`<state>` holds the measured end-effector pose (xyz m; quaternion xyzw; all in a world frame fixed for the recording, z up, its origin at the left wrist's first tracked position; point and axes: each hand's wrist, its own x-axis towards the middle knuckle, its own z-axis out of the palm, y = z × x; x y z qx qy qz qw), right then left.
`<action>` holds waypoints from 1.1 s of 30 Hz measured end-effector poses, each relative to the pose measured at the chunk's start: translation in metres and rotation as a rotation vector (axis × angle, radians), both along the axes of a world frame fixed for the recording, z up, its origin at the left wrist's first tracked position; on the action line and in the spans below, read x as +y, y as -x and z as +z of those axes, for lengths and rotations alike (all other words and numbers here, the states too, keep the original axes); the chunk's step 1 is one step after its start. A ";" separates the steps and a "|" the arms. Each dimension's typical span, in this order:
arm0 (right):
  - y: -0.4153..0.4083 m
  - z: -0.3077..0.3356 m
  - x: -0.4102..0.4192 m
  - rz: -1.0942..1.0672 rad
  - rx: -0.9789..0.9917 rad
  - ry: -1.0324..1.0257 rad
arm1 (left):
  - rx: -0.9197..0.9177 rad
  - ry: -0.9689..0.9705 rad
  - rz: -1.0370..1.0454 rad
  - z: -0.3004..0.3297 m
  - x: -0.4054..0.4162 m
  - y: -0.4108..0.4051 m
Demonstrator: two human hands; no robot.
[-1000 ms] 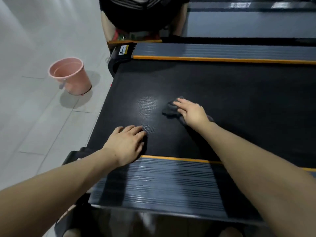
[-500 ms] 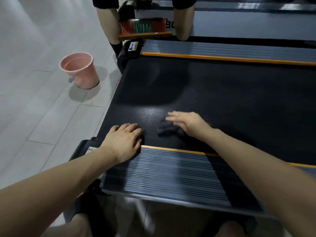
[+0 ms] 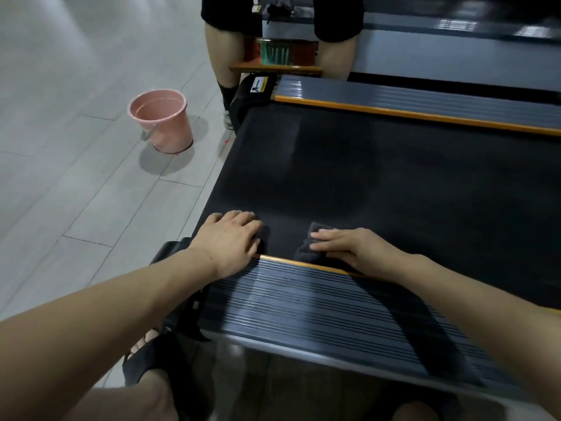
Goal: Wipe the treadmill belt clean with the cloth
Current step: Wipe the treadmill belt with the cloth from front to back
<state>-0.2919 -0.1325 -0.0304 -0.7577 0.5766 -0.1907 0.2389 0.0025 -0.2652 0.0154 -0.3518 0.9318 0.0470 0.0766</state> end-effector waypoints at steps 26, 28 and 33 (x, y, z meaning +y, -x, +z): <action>-0.037 -0.005 -0.036 -0.089 -0.073 0.044 | 0.019 -0.056 0.152 0.009 -0.042 -0.066; -0.056 -0.012 -0.053 -0.112 -0.108 0.098 | 0.026 -0.064 0.174 0.006 -0.046 -0.072; -0.142 -0.023 -0.138 -0.124 -0.125 0.147 | -0.006 -0.066 0.203 0.002 -0.052 -0.081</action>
